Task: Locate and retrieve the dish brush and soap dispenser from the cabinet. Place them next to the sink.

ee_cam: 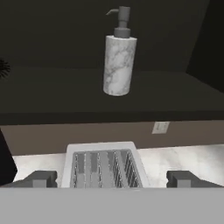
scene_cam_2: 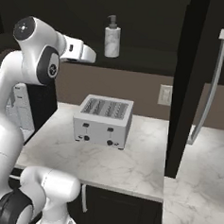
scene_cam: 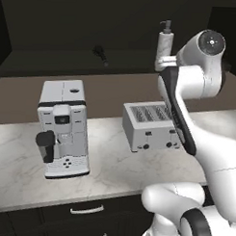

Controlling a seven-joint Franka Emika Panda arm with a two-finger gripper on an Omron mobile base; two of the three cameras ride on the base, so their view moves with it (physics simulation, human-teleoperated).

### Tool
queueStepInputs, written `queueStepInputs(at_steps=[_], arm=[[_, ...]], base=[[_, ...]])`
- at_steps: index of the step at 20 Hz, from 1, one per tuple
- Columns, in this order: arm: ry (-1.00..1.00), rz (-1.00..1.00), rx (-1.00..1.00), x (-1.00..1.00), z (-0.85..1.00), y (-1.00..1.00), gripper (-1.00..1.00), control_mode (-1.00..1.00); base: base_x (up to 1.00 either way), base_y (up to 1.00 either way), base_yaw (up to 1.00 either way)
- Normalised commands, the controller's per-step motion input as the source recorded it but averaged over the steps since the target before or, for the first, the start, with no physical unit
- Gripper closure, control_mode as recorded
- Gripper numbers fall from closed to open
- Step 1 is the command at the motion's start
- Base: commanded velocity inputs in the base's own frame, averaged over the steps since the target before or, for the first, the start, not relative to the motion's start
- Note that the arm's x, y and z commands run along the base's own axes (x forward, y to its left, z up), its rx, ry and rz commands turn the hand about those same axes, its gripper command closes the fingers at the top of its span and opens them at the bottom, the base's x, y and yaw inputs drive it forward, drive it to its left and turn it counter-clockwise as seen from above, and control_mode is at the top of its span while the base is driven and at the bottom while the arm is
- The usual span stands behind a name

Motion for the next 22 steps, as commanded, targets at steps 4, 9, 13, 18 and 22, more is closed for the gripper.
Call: queueStepInputs(at_steps=[4,9,13,18,22], arm=[[-0.03,0.00,0.00,0.28,0.07,-0.13,-1.00,-1.00],[-0.01,0.00,0.00,0.41,-0.03,-0.15,-1.00,-1.00],[0.00,-0.01,-0.01,0.60,0.00,-0.05,-1.00,-1.00],[0.00,-0.07,0.00,0.73,-0.02,-0.09,-1.00,-1.00],[0.00,-0.07,-0.01,0.70,-0.09,-0.07,-1.00,-1.00]], base=[[0.00,0.00,0.00],[0.00,0.00,0.00],[0.00,0.00,0.00],[0.00,0.00,0.00],[0.00,0.00,0.00]])
